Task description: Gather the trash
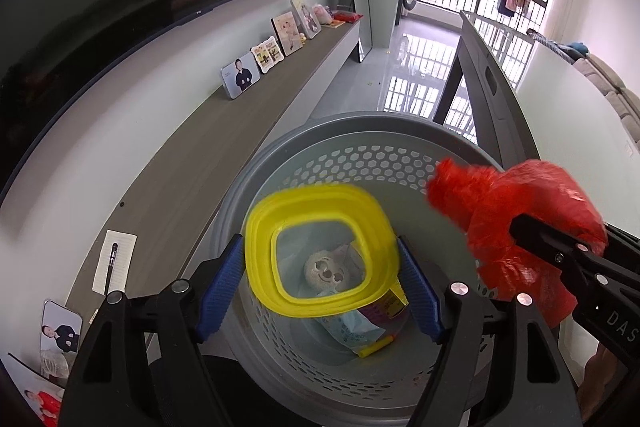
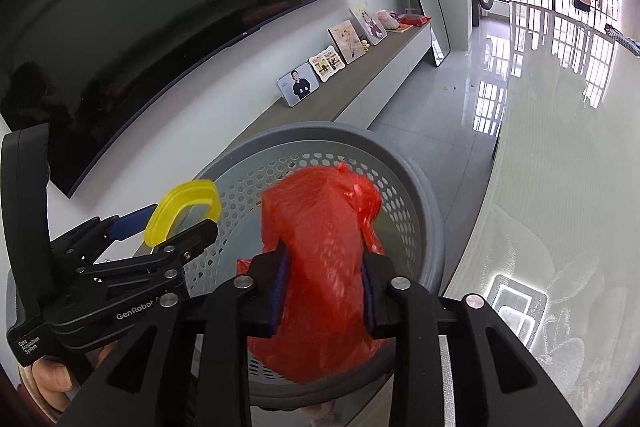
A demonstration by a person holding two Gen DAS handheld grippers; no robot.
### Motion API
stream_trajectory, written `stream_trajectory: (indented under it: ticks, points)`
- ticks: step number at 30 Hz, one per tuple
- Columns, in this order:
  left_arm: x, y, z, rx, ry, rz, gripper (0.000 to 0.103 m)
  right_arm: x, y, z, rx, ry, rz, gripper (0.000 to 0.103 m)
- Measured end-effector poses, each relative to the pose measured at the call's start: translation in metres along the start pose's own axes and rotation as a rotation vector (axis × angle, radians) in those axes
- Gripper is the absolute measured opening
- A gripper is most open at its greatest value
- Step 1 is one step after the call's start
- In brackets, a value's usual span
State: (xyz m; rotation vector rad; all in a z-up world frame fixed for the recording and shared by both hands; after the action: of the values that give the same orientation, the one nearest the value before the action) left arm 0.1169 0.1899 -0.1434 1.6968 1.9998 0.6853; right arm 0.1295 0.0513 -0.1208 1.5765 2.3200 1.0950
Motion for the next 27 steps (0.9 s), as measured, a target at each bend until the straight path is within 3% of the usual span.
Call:
stream_trajectory:
  ticks: [4, 27]
  points:
    - [0.004, -0.001, -0.003, -0.007, 0.008, -0.011, 0.085, 0.001, 0.001, -0.003, -0.02, 0.019, 0.005, 0.054]
    - [0.012, -0.005, -0.026, -0.048, 0.052, -0.032, 0.094, 0.0, -0.007, -0.02, -0.054, -0.063, -0.007, 0.063]
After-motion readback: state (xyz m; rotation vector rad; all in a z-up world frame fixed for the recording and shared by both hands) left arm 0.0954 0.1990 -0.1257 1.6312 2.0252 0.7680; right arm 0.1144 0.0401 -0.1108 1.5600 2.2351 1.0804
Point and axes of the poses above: each gripper's, at about its wrist camera, not at the fingertips, and z roughly the way its jaws point, x to its left, y to its top, the point moved 8 cm from there along z, roughly the way its jaws point, and after that the axes turned 1 degree about y, right-handed, at the moved point
